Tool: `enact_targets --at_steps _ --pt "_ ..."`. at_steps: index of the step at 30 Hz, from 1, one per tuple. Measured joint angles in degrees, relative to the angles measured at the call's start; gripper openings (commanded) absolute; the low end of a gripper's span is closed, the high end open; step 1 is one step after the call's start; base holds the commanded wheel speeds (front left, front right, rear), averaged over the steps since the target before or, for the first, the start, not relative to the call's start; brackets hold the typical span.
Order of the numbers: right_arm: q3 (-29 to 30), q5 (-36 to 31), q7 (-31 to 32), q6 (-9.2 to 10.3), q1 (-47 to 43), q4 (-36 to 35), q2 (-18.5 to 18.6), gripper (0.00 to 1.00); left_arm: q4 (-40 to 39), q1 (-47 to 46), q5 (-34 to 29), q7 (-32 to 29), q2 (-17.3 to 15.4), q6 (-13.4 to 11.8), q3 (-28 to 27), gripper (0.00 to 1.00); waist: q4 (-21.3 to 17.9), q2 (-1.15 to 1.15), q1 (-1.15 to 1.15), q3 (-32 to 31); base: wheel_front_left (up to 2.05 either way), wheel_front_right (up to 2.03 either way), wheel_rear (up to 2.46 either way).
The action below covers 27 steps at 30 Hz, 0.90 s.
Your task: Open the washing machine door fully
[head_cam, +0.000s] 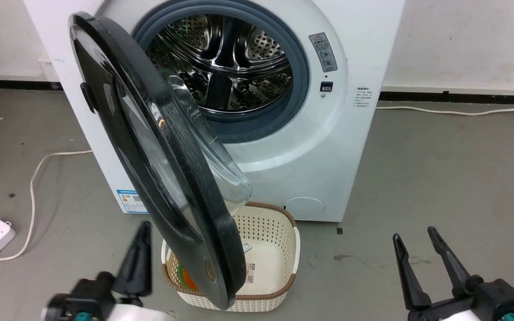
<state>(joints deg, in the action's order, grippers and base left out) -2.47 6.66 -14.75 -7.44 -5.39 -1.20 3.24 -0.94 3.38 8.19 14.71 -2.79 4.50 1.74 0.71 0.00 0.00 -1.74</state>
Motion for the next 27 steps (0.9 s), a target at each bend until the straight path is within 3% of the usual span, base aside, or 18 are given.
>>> enact_targets --at_steps 8,15,21,27 --pt "0.4 0.9 0.0 0.0 0.1 0.0 0.0 1.0 -10.7 -3.2 2.9 0.0 0.0 -2.7 -4.7 0.0 0.1 0.0 0.0 -0.4 0.0 0.0 0.0" --pt "0.5 1.0 0.0 0.0 0.1 0.1 -0.1 1.0 -20.2 -9.9 2.8 0.1 0.0 -4.9 -4.6 0.0 0.1 0.0 0.0 -0.3 0.0 0.0 0.0" --pt "0.5 1.0 0.0 0.0 0.1 0.1 -0.1 1.0 -24.4 -12.6 -0.5 0.1 0.0 -3.9 0.1 0.0 -0.1 0.0 0.0 -0.1 0.0 0.0 0.0" --pt "0.6 1.5 0.0 0.0 0.1 0.3 -0.1 1.0 -21.4 -10.9 -1.5 -0.7 0.0 -2.8 8.5 0.0 0.0 0.0 0.01 0.2 0.0 0.0 0.0"
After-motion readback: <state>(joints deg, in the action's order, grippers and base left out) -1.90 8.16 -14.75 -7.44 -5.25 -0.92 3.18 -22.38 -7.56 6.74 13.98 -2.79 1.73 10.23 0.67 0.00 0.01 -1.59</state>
